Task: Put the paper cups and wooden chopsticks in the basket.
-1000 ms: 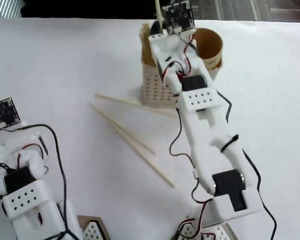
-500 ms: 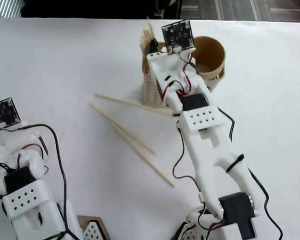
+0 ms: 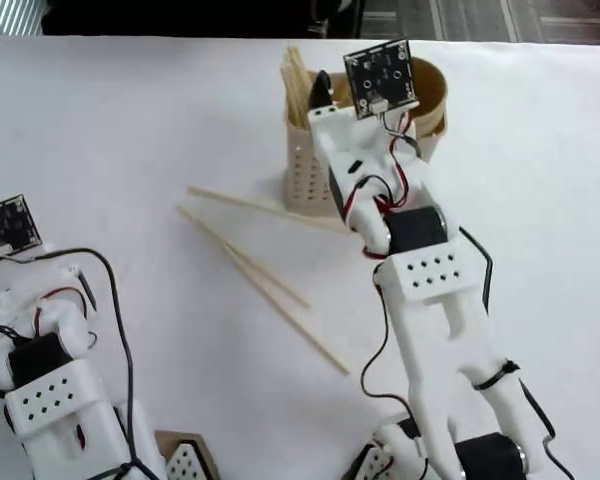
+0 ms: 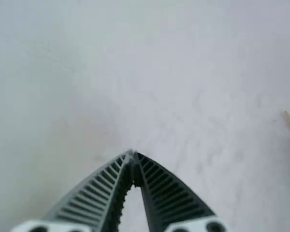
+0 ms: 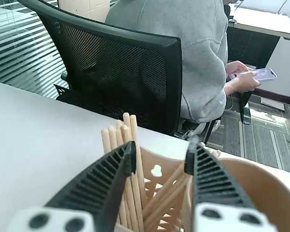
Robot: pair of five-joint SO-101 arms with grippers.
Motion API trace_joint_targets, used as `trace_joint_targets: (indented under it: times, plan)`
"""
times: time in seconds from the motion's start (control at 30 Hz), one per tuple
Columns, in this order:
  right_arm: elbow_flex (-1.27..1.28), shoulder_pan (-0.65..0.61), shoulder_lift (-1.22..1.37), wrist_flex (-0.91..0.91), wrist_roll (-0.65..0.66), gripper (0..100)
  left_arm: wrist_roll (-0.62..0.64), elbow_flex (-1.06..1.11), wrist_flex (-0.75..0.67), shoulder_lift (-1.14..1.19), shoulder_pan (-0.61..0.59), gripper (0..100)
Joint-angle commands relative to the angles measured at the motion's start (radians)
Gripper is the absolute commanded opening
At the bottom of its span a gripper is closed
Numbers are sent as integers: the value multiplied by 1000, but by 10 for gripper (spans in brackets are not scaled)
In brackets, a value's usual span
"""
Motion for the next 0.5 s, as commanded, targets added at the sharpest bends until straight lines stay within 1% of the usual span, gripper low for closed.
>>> trace_joint_targets:
  times: [0.0,0.1,0.2,0.33,0.4,0.47]
  plan:
    - [-38,-12,-73,90,15,168,8,-8,-21,-15,-2,24]
    - [-78,-42,-139,240,17,112,8,-8,-18,-13,12,24]
    - [-106,-101,-196,415,21,65,6,-8,-14,-13,42,24]
    - [-104,-223,-211,608,155,63,6,-8,-14,-13,42,24]
    - [-89,-278,-186,677,190,64,6,-8,-14,-13,41,24]
    - [-87,-321,-134,740,209,91,6,-8,-14,-13,41,24]
